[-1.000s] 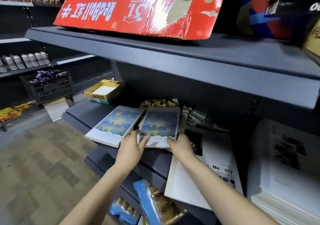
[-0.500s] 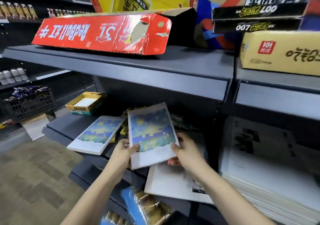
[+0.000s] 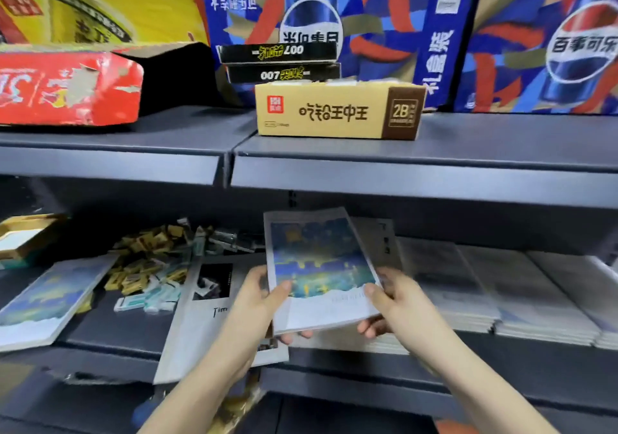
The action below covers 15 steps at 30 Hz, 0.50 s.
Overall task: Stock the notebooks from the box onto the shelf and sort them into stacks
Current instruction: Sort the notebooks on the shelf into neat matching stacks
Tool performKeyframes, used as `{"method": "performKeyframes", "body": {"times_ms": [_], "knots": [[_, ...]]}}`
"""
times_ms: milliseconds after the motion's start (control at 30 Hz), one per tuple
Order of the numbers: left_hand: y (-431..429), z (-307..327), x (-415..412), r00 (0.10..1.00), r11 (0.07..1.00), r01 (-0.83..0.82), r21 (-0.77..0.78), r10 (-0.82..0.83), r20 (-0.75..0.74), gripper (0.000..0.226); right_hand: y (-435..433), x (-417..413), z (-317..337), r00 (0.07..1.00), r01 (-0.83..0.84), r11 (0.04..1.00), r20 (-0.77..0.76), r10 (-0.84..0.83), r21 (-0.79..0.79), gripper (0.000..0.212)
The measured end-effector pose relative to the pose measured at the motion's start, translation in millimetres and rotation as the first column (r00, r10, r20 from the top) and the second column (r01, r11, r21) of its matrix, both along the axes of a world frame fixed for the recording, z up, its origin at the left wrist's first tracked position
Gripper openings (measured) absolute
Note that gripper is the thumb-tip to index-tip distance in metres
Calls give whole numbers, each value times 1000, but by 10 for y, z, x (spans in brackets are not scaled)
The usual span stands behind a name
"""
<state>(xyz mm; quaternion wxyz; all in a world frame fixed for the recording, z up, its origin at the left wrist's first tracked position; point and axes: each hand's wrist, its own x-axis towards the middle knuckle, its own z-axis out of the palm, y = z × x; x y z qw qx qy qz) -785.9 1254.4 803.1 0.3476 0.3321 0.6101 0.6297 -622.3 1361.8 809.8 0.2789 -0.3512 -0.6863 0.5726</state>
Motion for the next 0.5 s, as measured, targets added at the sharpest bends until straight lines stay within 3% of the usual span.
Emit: {"method": "performKeyframes", "body": {"times_ms": [167,500], "knots": [[392,59,606,978,978,206,22,-205,-29,30,276,680,-38,986,164,986,-5,-164,24,12],[1063,-59,1575,937,947,297,-120,-313,-152,31,728,1695,-226,926,363,932,-101,-363,-17,15]]}}
